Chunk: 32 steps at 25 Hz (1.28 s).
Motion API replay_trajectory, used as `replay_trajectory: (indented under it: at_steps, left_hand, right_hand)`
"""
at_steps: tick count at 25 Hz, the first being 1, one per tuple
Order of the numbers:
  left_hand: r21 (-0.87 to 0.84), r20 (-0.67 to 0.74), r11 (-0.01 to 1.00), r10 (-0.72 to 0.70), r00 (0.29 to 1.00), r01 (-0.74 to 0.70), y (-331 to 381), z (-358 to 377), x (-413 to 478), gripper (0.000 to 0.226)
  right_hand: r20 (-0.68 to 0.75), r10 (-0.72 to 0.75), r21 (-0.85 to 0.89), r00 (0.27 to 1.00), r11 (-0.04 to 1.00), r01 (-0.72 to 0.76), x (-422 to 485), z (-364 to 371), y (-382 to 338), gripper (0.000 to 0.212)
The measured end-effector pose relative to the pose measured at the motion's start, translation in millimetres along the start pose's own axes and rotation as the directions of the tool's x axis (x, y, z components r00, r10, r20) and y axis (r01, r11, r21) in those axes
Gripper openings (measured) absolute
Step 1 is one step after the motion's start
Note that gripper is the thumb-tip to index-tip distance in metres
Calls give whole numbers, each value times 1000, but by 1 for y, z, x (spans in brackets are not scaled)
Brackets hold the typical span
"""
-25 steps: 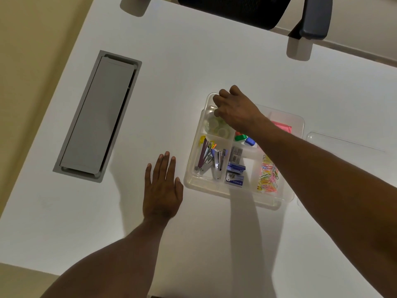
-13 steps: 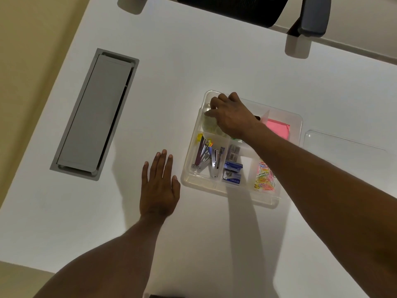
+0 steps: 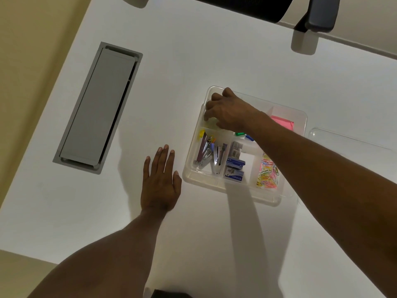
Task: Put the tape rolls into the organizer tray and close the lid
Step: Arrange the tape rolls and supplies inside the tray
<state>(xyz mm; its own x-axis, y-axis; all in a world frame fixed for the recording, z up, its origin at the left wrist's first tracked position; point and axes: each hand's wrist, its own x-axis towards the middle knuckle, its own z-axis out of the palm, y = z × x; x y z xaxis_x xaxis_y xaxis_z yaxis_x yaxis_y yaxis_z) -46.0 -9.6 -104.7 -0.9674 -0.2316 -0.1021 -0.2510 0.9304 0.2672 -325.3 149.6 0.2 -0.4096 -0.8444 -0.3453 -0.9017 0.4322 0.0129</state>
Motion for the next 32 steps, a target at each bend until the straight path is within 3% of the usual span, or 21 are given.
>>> replay_trajectory:
  at_steps: [4, 12, 17, 30, 32]
  left_hand:
    - [-6, 1, 1000, 0, 1000, 0, -2, 2, 0, 64]
    - [-15, 2, 1000, -1, 1000, 1, -1, 0, 0, 64]
    - [-21, -4, 1000, 3, 1000, -3, 1, -3, -1, 66]
    - [-13, -10, 1000, 11, 1000, -11, 0, -1, 0, 67]
    - [-13, -16, 1000, 17, 1000, -17, 0, -2, -1, 67]
  right_hand:
    - [8, -11, -27, 1000, 1000, 12, 2, 3, 1, 27]
    - [-27, -65, -43, 998, 997, 64, -11, 3, 3, 31]
    - [-51, -32, -122, 998, 992, 25, -19, 7, 4, 25]
    - [-56, -8, -23, 998, 1000, 6, -35, 5, -4, 40]
    - [-123, 106, 38, 987, 994, -102, -37, 6, -1, 46]
